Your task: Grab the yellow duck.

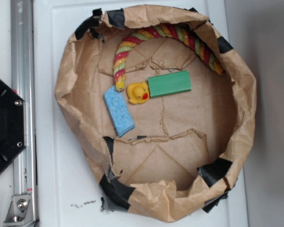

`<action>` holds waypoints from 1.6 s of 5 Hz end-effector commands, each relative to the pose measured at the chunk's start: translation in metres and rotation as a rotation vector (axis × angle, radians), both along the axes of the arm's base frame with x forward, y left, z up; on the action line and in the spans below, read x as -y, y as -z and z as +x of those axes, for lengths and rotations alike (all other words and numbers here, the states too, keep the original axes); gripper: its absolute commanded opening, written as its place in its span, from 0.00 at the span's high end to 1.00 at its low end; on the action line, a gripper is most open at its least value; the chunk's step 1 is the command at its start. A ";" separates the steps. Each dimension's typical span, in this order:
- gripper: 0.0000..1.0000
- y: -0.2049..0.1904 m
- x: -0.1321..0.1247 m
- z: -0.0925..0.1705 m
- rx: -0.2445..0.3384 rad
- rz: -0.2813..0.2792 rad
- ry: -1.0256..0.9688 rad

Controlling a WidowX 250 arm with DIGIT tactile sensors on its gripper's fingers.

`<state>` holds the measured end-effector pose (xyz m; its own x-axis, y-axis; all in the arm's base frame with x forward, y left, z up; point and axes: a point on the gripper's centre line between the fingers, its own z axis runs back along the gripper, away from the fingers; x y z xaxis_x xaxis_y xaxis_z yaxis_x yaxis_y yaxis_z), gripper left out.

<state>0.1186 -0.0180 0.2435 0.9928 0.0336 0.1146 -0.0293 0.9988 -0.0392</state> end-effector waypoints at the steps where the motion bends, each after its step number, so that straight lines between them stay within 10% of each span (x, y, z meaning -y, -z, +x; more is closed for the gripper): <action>1: 0.00 0.000 0.000 0.000 0.000 0.000 0.000; 4: 0.00 0.068 -0.052 0.106 0.068 0.033 -0.176; 8: 0.00 0.141 -0.061 0.129 0.040 0.052 -0.050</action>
<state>0.2440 0.0377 0.0956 0.9895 0.0634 0.1299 -0.0649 0.9979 0.0069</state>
